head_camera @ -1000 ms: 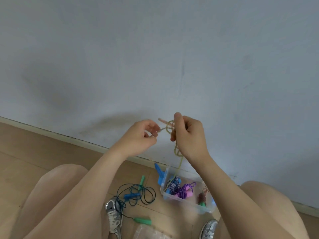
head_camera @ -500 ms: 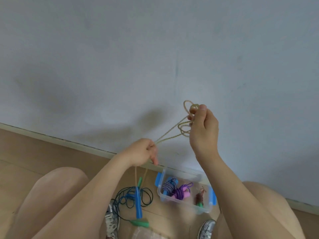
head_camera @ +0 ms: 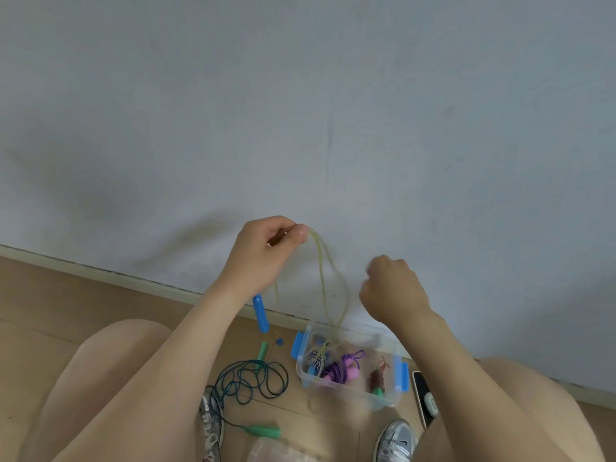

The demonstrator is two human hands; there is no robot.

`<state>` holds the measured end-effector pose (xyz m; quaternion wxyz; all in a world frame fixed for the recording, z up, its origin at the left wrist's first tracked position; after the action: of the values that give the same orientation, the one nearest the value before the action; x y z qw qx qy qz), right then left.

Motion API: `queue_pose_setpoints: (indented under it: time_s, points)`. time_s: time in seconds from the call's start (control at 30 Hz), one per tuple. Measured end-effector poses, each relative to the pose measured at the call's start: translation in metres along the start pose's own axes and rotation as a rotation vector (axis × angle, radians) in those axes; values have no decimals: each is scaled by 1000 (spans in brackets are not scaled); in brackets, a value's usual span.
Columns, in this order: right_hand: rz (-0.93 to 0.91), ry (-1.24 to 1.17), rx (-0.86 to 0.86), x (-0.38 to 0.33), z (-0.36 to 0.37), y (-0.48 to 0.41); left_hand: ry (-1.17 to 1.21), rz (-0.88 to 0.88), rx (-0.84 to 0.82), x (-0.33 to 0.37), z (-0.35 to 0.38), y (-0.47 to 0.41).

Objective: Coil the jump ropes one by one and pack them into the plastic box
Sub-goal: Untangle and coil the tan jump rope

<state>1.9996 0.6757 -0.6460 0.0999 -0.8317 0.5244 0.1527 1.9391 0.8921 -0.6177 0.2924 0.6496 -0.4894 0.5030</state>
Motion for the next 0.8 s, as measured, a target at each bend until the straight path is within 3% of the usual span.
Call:
queue_pose_setpoints:
  time_s: [0.07,0.13,0.33,0.53,0.67,0.8]
  points:
    - [-258,-306,142,-28,-9,1,-15,27,-89,5,11,2]
    - [-400,-555,146,-50,-10,8,-7,57,-173,13,19,6]
    - [-273,-844,66,-52,-12,6,2,21,-199,14,20,4]
    - [-223,-1140,421,-31,-38,5,-209,1,-174,-1,22,1]
    - [94,-1120,712,11,-34,2,-253,-23,-201,-14,26,-2]
    - [200,-708,584,15,-24,4,39,-171,-312,-16,36,-1]
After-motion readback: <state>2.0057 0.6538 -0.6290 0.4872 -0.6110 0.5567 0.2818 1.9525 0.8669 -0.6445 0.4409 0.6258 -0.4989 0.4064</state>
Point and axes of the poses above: each hand's wrist, its own y-axis away from the middle knuckle, its own z-axis out of the palm, x = y × z, the point moved 7 cm from there along -y, towards the middle knuckle, and after that the axes turned 9 degrees about -z, right-handed, at the moved point
